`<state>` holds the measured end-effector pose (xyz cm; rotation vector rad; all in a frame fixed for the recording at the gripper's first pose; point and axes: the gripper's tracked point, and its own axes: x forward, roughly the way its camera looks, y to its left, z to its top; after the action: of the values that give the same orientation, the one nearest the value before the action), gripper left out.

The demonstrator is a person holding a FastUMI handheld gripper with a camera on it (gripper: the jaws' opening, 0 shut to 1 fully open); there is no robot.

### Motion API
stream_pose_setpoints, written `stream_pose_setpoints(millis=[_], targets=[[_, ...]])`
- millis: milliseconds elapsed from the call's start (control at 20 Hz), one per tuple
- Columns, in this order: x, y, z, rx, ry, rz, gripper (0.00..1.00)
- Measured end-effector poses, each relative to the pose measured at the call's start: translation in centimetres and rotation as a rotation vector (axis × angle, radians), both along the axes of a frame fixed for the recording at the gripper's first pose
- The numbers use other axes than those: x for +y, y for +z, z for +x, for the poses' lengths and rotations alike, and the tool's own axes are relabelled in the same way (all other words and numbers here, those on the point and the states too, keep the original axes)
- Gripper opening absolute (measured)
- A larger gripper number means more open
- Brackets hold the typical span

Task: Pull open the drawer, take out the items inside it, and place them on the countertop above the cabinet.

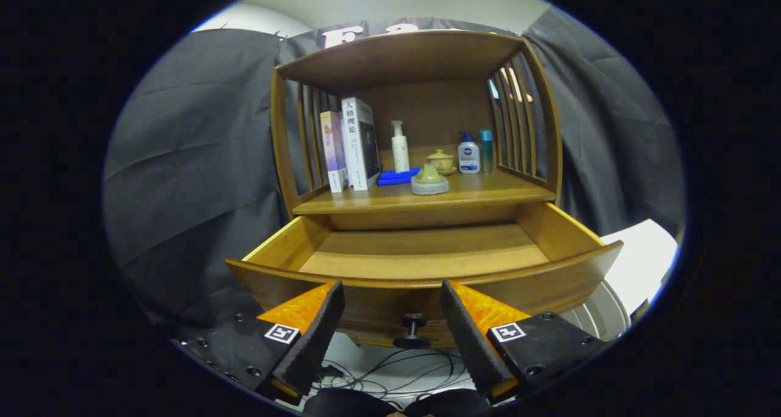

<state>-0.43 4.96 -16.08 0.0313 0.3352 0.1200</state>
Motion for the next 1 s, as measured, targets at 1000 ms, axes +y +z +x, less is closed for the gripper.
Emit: stream_pose_setpoints(millis=[1000], targets=[[-3.1, -3.3, 1.3, -0.092, -0.127, -0.103, 0.98]])
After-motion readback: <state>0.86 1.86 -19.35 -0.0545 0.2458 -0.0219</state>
